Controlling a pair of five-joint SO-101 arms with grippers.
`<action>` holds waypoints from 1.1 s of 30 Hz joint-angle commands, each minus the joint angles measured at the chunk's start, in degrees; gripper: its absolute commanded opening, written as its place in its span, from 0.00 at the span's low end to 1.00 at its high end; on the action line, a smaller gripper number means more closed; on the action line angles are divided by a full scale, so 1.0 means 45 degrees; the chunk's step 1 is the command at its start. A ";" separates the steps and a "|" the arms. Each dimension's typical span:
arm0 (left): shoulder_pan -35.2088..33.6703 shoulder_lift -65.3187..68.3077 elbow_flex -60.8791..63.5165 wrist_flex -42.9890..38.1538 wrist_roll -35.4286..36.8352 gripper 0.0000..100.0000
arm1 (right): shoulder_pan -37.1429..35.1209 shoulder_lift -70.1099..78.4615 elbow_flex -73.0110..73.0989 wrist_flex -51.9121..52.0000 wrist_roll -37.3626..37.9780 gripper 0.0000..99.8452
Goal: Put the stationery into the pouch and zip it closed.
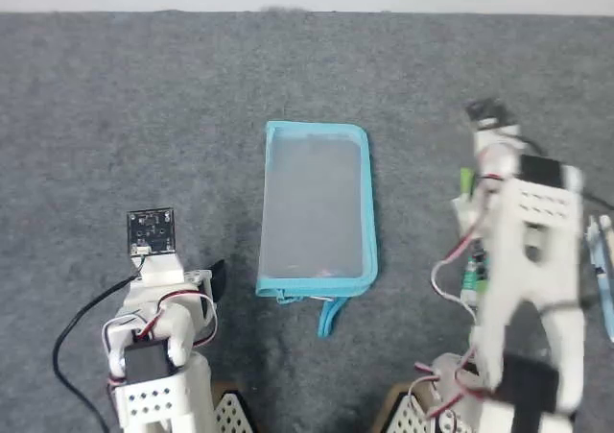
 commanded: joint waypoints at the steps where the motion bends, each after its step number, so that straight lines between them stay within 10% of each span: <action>1: -0.0078 -0.0254 -0.0068 0.0078 0.0156 0.27 | 0.2452 -0.1377 -0.0840 0.0537 0.3243 0.01; 10: -0.0078 -0.0254 -0.0068 0.0078 0.0156 0.27 | 0.7082 0.2823 -0.0742 -0.3389 0.6720 0.01; 33: -0.0078 -0.0254 -0.0068 0.0078 0.0156 0.27 | 0.7355 0.8156 -0.4884 -0.2491 0.5939 0.10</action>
